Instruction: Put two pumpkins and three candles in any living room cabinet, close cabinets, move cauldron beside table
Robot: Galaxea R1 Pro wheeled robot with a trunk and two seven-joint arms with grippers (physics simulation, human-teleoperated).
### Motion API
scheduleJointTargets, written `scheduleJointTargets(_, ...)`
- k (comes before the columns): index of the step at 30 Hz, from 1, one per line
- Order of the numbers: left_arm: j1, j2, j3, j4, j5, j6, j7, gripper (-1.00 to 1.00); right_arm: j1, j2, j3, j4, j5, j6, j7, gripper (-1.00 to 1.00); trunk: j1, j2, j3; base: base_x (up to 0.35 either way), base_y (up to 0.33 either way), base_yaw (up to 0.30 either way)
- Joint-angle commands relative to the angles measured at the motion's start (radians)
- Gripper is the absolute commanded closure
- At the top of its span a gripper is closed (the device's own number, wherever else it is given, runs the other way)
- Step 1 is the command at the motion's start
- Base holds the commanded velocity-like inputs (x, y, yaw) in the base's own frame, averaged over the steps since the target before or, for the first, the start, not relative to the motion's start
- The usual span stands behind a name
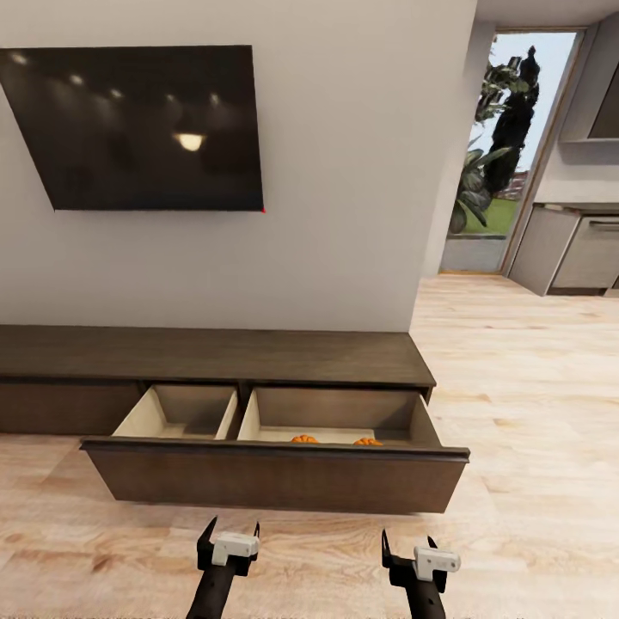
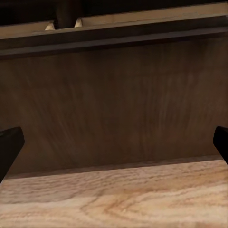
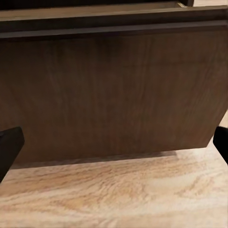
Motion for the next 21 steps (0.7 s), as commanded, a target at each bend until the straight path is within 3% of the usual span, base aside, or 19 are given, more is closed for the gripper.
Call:
scheduleJointTargets(1,-0.001,0.001,-0.009,0.000,0.007,-0.003,0.005,-1.00,-0.001,-0.001,0.009,0.000,-0.004,-0.003,-0.008,-1.00,0.004,-0.008,-0.004,0.000,0.000,0.000)
scheduleJointTargets(9,-0.001,0.002,-0.010,0.000,0.007,-0.003,0.005,-1.00,-0.001,-0.001,0.006,0.000,-0.004,-0.003,-0.008,-1.00,0.008,-0.015,-0.007,0.000,0.000,0.000)
scheduleJointTargets(21,-0.001,0.002,-0.010,-0.001,0.007,-0.003,0.005,-1.00,-0.001,-0.002,0.005,0.000,-0.004,-0.003,-0.008,-1.00,0.054,-0.099,-0.045,0.000,0.000,0.000)
